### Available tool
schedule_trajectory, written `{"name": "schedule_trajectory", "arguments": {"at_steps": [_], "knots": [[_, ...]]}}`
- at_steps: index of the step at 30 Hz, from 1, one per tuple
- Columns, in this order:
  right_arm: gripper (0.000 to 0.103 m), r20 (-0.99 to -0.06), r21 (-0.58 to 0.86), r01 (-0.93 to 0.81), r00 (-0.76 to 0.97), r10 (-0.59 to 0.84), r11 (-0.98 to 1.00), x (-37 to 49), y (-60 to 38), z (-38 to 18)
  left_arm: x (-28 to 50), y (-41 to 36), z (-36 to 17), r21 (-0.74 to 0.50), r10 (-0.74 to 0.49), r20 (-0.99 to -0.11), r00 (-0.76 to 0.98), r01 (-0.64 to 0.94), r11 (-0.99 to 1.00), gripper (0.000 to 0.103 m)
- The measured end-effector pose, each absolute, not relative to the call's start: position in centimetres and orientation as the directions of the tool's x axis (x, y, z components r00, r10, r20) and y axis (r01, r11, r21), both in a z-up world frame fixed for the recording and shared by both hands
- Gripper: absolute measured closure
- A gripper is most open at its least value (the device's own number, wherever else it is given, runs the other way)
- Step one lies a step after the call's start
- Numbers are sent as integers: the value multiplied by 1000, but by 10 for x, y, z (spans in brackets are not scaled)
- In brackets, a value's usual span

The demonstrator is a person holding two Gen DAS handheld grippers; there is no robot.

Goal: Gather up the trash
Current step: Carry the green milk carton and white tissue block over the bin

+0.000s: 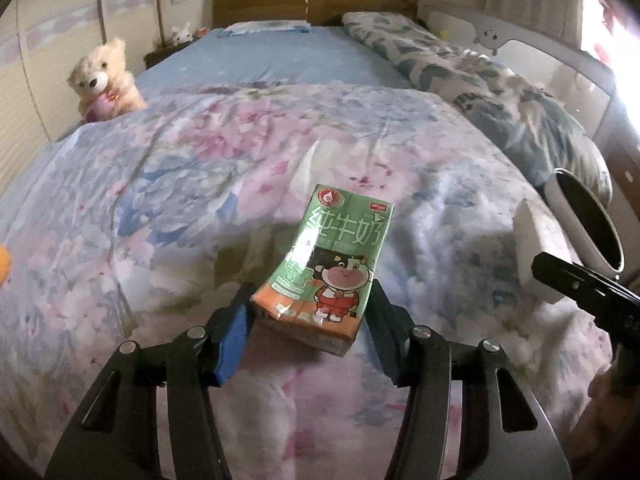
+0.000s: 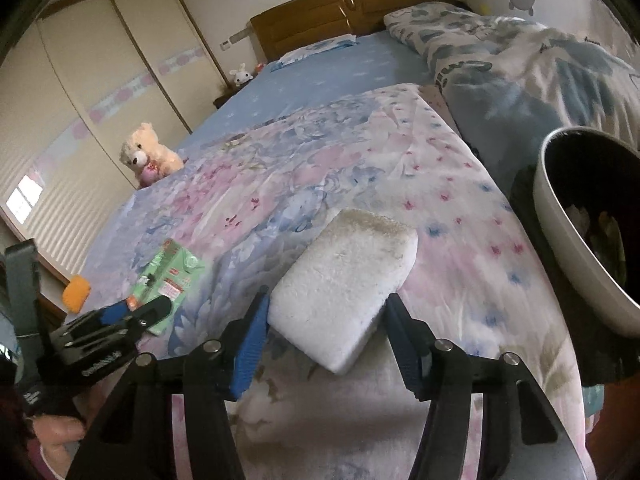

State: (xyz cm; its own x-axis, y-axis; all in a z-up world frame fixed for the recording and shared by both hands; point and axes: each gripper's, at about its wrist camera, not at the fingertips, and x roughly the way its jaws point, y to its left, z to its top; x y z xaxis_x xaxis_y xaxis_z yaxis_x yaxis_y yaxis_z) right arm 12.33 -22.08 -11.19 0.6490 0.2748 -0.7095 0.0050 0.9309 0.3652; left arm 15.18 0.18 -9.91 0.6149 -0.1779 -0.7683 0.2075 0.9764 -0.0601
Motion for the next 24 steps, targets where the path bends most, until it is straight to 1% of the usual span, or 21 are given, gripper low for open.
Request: {"name": "schedule_trajectory", "arguments": {"at_steps": [10, 24], "knots": [[44, -648, 427, -32, 686, 331, 904, 101, -229, -92, 126, -26, -76, -101, -258, -739, 623, 276, 956, 49], [44, -596, 464, -28, 730, 335, 886, 68, -252, -77, 102, -53, -61, -75, -271, -722, 636, 318, 945, 49]]}}
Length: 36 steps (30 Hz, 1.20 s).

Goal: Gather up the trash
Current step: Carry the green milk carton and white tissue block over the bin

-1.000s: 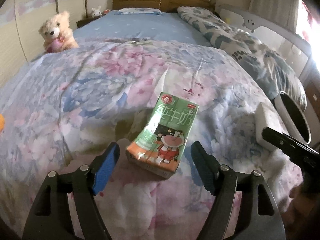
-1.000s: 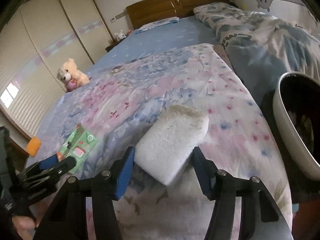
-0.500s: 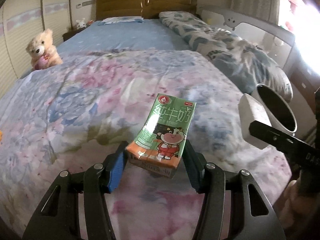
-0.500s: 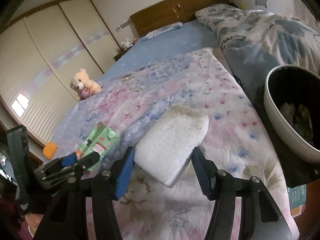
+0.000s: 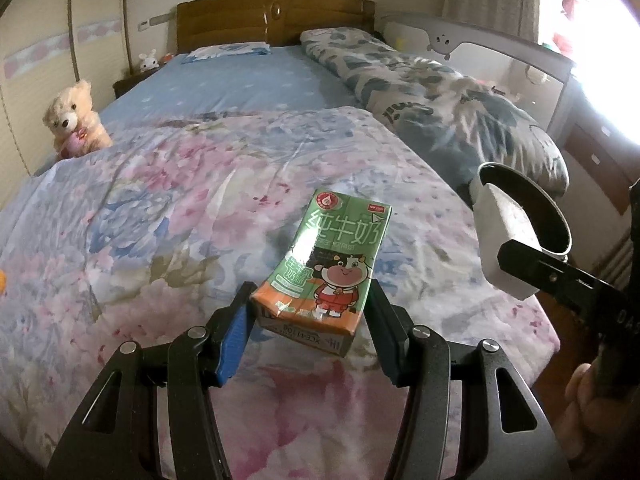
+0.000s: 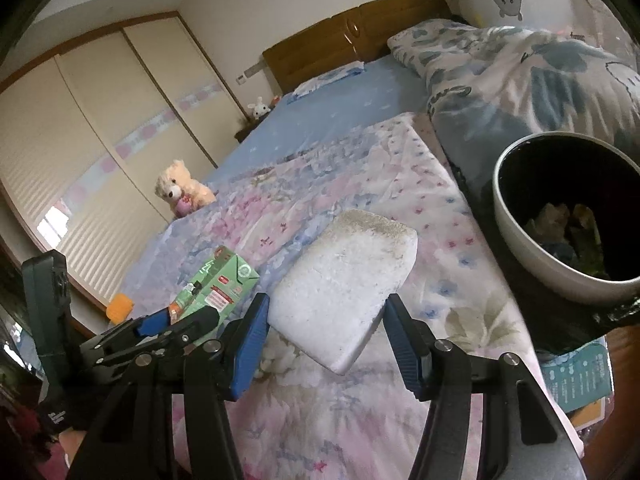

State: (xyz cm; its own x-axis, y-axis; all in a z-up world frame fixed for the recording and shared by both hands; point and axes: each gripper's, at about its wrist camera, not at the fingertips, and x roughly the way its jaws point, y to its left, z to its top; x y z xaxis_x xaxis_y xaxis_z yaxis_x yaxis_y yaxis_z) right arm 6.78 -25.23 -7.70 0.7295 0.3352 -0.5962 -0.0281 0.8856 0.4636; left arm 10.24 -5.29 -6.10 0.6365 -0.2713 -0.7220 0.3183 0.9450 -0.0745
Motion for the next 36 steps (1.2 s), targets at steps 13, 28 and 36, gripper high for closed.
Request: {"name": "schedule_trajectory", "arguments": {"at_steps": [13, 28, 36], "knots": [[44, -569, 481, -10, 757, 321, 876, 47, -276, -70, 94, -79, -52, -74, -308, -714, 629, 369, 926, 49], [44, -560, 497, 44, 779, 282, 867, 31, -308, -72, 90, -116, -46, -75, -352, -714, 605, 434, 898, 50], [44, -562, 503, 74, 785, 261, 861, 22, -324, -74, 88, -140, -41, -70, -381, -707, 596, 477, 876, 49]]}}
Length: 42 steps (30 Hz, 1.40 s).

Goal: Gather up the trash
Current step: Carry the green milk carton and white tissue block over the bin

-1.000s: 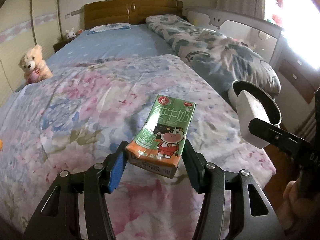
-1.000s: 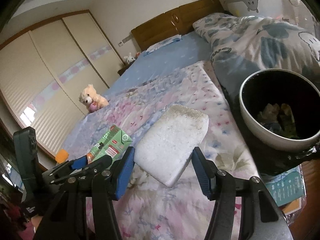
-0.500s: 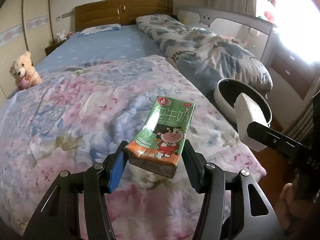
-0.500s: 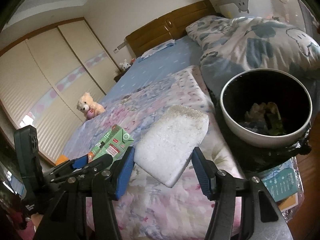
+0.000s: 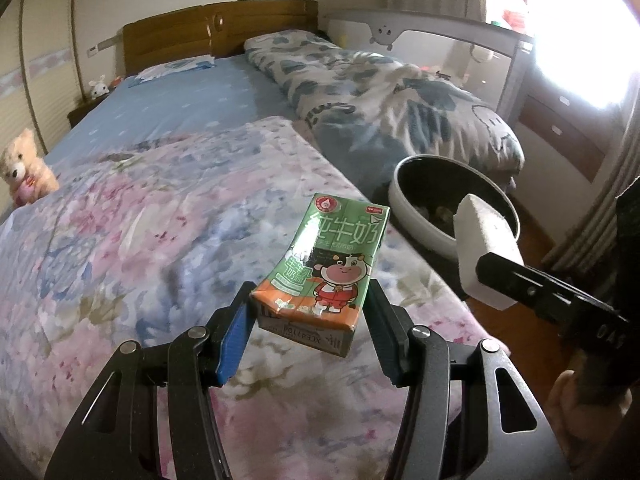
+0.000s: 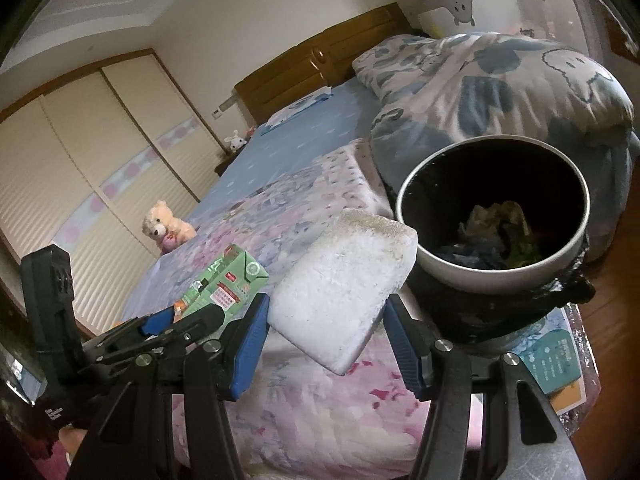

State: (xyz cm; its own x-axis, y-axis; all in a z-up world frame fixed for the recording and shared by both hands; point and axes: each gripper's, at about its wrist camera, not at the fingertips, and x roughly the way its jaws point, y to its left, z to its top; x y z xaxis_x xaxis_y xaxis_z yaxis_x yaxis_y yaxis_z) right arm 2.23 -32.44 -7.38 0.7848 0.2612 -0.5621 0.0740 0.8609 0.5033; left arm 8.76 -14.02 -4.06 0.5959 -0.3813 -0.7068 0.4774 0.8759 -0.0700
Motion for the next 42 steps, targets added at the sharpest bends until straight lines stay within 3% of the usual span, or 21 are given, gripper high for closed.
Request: {"name": "schedule_trajectory", "arguments": {"at_steps": [42], "knots": [[44, -561, 487, 181, 815, 147, 854, 25, -405, -59, 104, -233, -31, -46, -430, -716, 550, 578, 815, 50]]}}
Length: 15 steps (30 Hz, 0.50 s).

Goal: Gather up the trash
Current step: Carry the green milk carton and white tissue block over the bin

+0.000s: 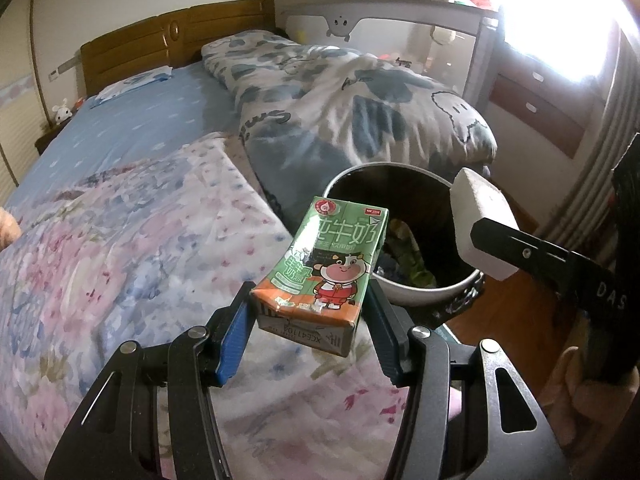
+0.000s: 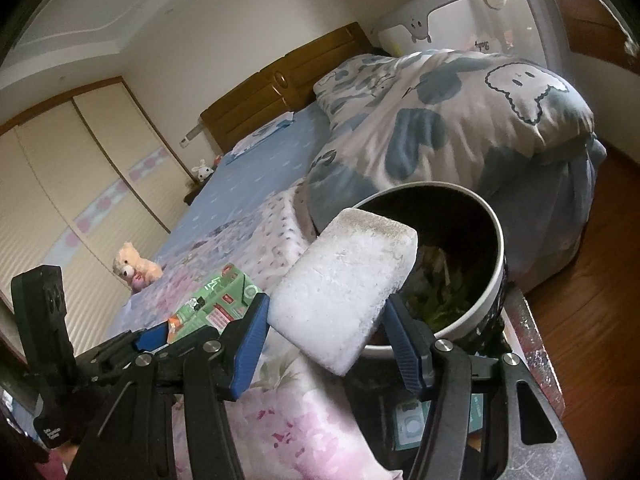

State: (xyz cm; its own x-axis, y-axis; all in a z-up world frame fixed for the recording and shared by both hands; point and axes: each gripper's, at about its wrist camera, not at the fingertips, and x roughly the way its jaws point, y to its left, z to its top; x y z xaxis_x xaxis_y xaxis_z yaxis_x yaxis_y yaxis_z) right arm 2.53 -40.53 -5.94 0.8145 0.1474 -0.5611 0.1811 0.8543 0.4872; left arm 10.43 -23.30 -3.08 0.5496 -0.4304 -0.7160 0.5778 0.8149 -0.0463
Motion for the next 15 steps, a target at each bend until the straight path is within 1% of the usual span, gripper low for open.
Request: {"name": "schedule_trajectory", "arguments": {"at_steps": [15], "knots": [[44, -580, 480, 192, 802, 145, 856, 40, -426, -60, 115, -260, -28, -34, -433, -717, 546, 594, 804, 50]]}}
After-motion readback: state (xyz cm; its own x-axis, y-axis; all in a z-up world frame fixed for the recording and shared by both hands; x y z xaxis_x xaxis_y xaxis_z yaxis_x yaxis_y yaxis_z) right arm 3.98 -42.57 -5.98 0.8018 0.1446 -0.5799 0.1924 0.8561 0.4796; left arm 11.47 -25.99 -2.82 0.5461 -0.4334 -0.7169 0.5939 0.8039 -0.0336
